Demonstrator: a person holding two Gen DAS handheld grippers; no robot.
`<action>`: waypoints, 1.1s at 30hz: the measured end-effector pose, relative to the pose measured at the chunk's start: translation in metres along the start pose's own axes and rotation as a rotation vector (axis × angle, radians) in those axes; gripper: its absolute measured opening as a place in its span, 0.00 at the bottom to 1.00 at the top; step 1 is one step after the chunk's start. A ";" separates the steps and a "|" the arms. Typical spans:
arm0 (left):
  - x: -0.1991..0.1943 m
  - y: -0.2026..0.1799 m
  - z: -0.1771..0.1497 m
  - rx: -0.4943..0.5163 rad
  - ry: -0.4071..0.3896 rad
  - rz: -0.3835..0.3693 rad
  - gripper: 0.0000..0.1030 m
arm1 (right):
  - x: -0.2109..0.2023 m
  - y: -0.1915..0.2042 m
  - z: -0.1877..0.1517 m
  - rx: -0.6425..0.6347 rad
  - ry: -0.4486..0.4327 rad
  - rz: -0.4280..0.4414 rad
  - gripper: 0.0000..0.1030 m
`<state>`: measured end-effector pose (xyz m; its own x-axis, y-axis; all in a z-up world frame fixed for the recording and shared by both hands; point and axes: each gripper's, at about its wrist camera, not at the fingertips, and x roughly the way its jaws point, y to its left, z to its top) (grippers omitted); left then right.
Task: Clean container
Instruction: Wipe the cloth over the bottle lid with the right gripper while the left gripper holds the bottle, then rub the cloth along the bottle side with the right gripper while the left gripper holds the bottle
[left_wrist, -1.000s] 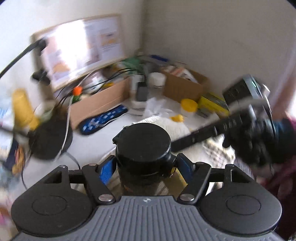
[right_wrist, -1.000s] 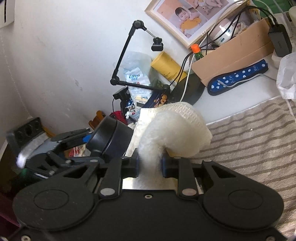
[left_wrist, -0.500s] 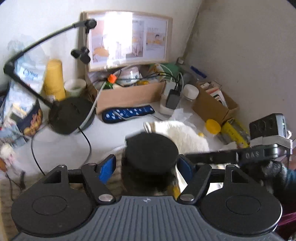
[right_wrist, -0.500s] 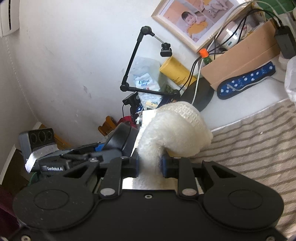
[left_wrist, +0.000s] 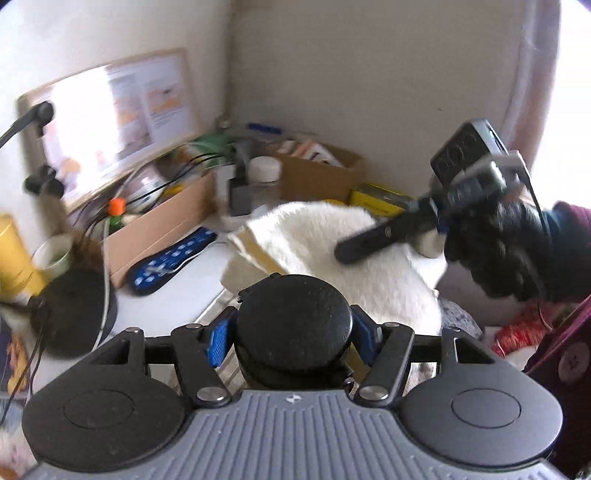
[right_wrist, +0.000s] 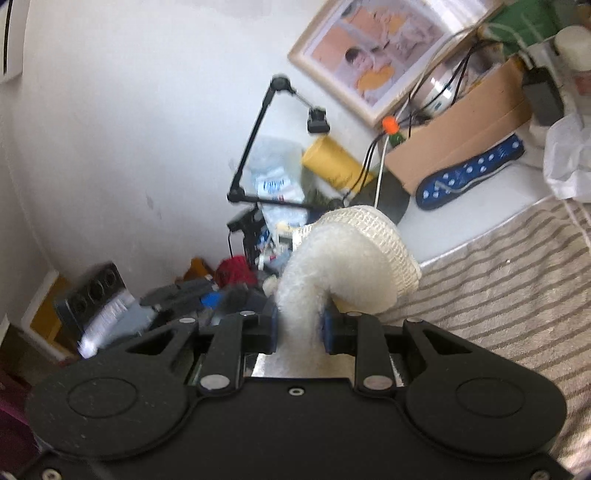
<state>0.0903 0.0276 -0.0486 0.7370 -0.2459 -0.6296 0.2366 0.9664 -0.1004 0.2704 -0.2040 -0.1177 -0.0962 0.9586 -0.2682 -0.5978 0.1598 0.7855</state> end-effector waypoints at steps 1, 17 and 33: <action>0.001 0.000 0.001 0.014 0.001 -0.011 0.61 | -0.005 0.005 0.002 -0.004 -0.016 0.004 0.23; 0.006 0.003 -0.003 0.098 0.004 -0.040 0.62 | 0.026 0.018 -0.020 -0.096 0.060 -0.129 0.23; 0.009 -0.001 -0.001 0.079 -0.002 -0.007 0.61 | 0.060 -0.020 -0.041 -0.126 0.165 -0.350 0.23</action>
<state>0.0962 0.0244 -0.0544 0.7364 -0.2527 -0.6275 0.2909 0.9558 -0.0435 0.2442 -0.1594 -0.1719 0.0100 0.7992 -0.6010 -0.7092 0.4294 0.5592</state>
